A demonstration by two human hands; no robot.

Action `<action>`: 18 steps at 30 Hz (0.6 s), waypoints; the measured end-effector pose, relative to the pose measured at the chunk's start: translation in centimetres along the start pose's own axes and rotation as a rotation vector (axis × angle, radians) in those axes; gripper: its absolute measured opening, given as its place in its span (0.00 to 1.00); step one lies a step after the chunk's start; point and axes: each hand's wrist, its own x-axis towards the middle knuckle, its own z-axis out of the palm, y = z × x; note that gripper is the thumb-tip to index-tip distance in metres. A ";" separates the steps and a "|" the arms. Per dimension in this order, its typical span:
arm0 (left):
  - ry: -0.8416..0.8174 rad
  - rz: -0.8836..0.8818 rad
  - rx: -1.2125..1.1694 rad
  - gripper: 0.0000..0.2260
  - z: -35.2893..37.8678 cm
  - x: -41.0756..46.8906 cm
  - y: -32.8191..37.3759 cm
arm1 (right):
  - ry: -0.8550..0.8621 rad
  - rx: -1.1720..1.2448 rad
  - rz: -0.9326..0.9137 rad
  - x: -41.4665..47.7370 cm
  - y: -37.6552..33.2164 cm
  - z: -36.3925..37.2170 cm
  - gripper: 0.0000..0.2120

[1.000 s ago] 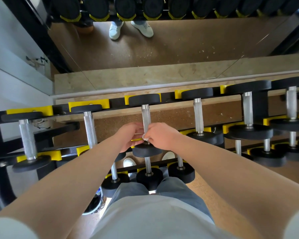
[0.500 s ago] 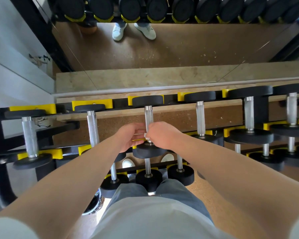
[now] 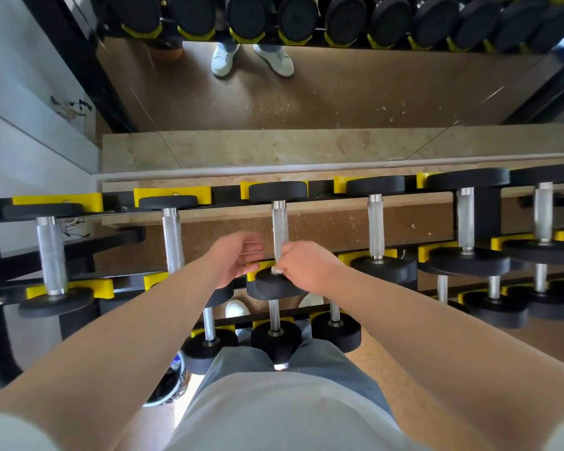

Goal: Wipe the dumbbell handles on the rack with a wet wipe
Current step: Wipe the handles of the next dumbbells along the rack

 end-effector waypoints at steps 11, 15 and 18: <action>-0.004 0.007 0.026 0.12 0.3 -0.2 -0.4 | 0.295 -0.025 0.351 2.7 -0.5 -3.6 0.17; 0.018 -0.010 -0.005 0.12 -0.2 -0.1 -0.8 | 0.055 -0.063 0.214 1.4 -2.4 -1.7 0.12; 0.010 -0.025 -0.011 0.13 -0.4 -0.1 -1.0 | -0.021 -0.075 0.158 1.4 -2.9 -1.1 0.10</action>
